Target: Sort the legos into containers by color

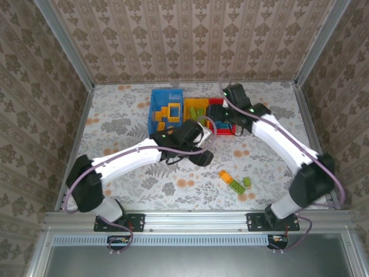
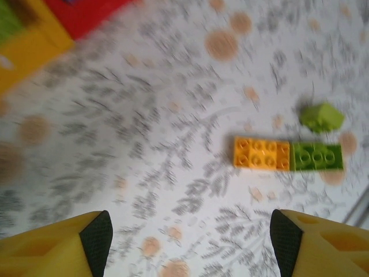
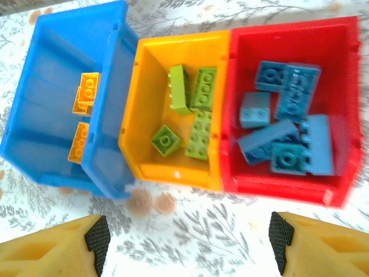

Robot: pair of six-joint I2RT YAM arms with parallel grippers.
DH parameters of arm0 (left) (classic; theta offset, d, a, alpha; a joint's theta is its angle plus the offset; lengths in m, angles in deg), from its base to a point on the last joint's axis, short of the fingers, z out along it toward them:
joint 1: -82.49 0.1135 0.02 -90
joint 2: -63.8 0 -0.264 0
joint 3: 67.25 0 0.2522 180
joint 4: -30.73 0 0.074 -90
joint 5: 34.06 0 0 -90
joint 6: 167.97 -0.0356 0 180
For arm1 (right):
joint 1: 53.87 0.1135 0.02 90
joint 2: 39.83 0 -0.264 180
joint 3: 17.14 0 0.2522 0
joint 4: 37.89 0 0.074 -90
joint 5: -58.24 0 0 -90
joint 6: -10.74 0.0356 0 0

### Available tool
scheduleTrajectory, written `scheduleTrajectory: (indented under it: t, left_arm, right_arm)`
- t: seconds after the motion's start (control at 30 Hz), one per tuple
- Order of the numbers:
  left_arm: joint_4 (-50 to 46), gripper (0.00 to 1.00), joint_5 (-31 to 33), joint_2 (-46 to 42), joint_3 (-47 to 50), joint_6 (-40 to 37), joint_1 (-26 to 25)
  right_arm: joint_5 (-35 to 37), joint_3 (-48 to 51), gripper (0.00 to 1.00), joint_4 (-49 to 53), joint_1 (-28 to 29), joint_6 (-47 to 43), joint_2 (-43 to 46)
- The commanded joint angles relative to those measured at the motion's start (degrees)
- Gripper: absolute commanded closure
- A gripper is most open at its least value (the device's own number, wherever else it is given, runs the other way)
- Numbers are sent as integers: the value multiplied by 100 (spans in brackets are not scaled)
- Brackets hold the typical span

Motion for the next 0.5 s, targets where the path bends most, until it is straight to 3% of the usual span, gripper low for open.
scheduleTrajectory:
  t: [0.0,0.2,0.33,0.47]
  left_arm:
    - [-429,25,-595,615,-491,173,-73]
    - [-942,28,-1142,1936,-1577,2074,5]
    - [-2025,28,-1486,2821,-2671,2822,128]
    - [-1832,28,-2178,3176,-2869,4051,185]
  right_arm:
    - [563,897,23,218,-56,30,942]
    - [836,2009,23,676,-61,355,2655]
    - [809,2606,24,828,-65,431,3689]
    - [888,2830,24,931,-61,187,4607]
